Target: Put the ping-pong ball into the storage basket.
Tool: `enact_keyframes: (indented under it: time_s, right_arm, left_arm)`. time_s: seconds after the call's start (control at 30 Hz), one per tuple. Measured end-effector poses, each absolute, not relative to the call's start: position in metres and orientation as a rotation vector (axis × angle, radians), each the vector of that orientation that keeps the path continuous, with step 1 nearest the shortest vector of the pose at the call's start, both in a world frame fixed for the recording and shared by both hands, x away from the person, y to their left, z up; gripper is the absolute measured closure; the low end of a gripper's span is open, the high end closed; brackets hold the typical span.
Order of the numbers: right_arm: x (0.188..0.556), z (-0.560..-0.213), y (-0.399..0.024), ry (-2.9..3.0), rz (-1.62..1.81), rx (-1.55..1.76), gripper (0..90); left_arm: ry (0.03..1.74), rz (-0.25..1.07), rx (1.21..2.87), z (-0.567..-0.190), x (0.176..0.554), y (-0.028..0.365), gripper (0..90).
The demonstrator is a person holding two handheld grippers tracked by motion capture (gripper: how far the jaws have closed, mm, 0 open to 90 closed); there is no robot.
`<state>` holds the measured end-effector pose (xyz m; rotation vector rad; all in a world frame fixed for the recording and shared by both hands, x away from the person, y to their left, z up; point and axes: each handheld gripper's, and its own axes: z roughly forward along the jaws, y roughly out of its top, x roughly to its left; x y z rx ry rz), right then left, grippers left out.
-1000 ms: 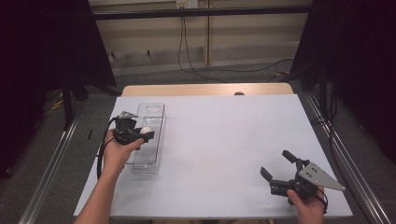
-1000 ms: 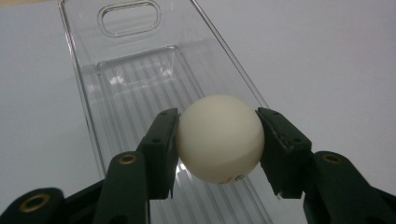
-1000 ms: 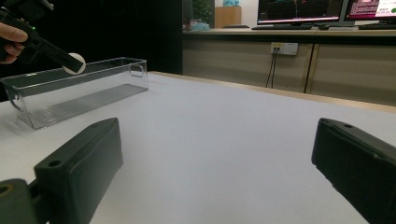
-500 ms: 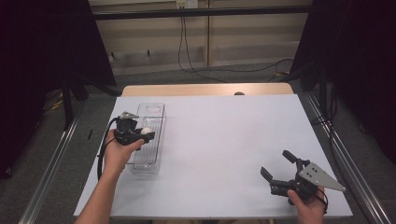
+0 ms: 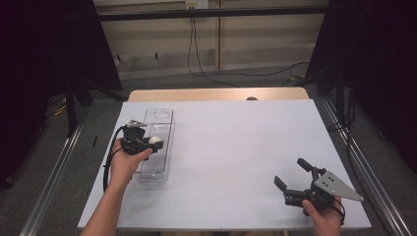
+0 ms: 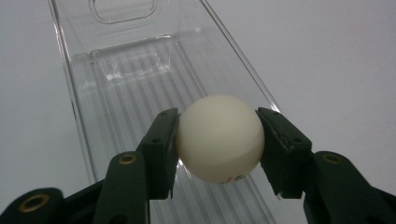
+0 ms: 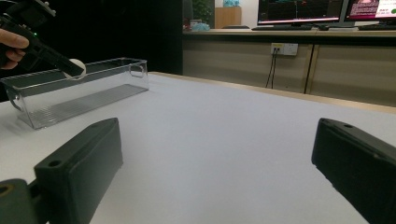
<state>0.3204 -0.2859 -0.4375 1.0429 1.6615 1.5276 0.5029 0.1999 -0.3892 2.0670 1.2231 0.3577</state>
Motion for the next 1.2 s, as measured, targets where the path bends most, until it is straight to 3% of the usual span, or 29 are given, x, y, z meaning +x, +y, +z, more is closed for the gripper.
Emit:
enact_keyframes:
  time_s: [0.47,1.2]
  right_arm:
    - [0.3208,-0.4376,-0.2852,1.655,1.53,1.044,1.4]
    - [0.3209,-0.4378,-0.2846,1.665,1.526,1.038,1.4]
  left_arm:
    - [1.236,0.372,2.043,-0.39,0.5012,0.201,47.9]
    - [1.224,0.379,1.993,-0.3855,0.4962,0.2047,32.7]
